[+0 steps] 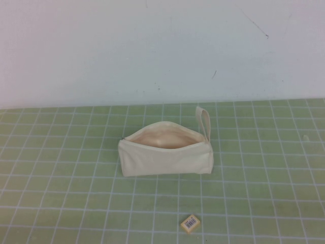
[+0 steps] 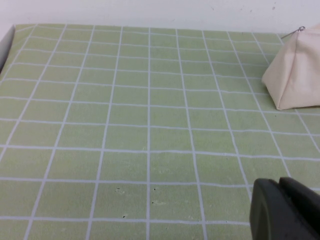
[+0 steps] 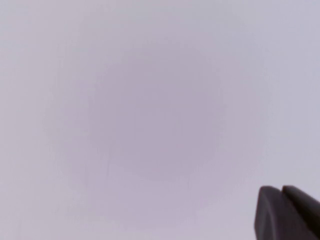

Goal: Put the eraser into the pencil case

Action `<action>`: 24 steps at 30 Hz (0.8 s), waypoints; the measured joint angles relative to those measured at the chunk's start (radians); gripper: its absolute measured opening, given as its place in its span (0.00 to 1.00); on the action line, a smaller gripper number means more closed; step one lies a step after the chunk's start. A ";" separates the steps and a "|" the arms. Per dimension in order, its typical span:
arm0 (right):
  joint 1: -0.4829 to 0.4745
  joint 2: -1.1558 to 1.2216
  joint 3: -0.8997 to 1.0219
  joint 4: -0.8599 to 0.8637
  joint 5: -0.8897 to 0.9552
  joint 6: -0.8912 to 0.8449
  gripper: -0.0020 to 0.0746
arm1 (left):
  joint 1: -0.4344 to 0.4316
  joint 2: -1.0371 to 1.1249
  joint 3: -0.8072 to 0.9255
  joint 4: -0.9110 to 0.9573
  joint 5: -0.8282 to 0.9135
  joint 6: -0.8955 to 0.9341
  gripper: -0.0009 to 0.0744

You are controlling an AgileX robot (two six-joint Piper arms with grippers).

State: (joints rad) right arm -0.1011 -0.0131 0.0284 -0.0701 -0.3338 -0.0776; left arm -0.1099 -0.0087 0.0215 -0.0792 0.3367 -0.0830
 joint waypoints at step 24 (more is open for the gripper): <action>0.000 0.190 -0.604 0.103 0.291 -0.206 0.02 | 0.000 0.000 0.000 0.000 0.000 0.002 0.01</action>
State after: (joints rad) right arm -0.1011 0.1769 -0.5756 0.0325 -0.0429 -0.2836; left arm -0.1099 -0.0087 0.0215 -0.0792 0.3367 -0.0812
